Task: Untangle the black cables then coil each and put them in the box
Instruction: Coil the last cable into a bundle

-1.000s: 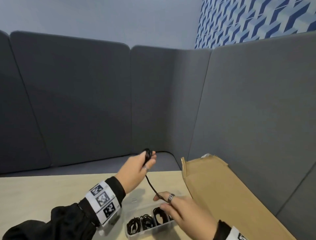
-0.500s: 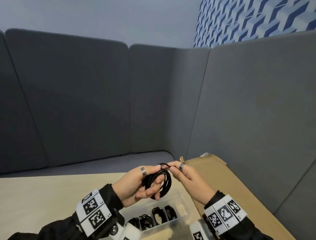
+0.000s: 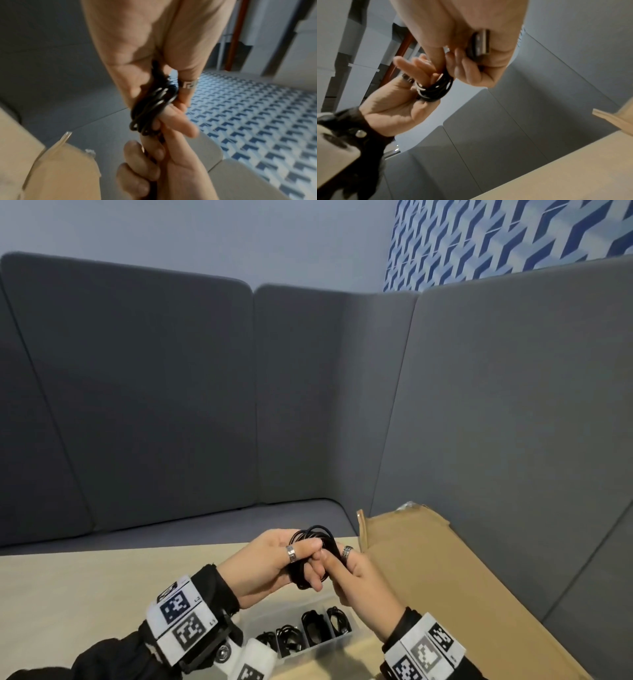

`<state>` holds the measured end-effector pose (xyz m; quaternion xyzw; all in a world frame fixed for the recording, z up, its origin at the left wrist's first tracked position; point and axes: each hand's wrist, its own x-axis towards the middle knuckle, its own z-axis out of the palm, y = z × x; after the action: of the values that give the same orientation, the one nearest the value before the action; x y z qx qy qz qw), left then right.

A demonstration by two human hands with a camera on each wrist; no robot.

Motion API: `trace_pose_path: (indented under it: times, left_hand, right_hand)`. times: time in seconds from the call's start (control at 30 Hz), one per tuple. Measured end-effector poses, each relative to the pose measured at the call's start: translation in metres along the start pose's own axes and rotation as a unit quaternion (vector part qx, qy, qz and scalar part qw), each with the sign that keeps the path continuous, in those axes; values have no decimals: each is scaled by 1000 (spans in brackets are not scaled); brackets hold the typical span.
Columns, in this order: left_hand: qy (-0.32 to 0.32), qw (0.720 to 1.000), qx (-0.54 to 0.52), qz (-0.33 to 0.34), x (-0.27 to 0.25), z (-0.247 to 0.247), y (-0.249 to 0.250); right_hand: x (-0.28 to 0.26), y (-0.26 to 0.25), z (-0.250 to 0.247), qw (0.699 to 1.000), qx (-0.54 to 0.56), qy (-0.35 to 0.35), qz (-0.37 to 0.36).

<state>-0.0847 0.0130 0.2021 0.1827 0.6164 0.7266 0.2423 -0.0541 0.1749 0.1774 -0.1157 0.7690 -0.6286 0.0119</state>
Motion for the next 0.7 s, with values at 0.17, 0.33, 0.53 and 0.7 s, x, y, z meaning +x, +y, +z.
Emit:
trace_pose_path:
  times: [0.17,0.33,0.53,0.7]
  left_hand:
    - [108,951,275,91,-2,-1,-4]
    - [152,917,353,108,4,-4,-6]
    - [5,965,261,17,-3,-2,11]
    - [-16,986,160,51,2,25,3]
  right_hand:
    - [1,-3,3,995,-87,51,-13]
    - [-2,-6,-10,987,-142,-48,-49]
    - [11,9,-62,851,-460,110,-228]
    - [17,9,-40,949,-214,200,-114]
